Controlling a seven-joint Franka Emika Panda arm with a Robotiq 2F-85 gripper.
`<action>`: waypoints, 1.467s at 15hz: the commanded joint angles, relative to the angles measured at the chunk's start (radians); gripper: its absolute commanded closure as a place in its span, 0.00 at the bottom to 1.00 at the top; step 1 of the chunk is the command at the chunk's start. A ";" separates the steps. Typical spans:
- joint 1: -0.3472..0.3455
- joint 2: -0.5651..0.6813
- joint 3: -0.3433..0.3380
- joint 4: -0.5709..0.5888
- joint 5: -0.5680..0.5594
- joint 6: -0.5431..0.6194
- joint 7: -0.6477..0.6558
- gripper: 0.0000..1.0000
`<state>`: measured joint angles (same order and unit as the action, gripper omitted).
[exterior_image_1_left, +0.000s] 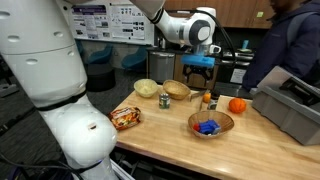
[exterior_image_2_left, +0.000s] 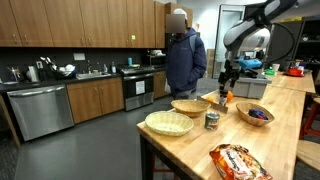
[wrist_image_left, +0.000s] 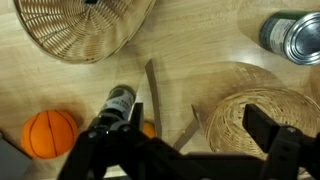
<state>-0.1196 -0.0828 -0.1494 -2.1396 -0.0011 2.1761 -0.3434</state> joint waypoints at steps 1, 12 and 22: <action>0.016 0.064 0.017 0.105 -0.015 -0.023 -0.030 0.00; -0.024 0.301 0.040 0.356 0.012 -0.110 -0.201 0.00; -0.053 0.383 0.040 0.459 -0.007 -0.206 -0.134 0.00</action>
<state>-0.1560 0.2780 -0.1194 -1.7230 0.0033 2.0143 -0.5021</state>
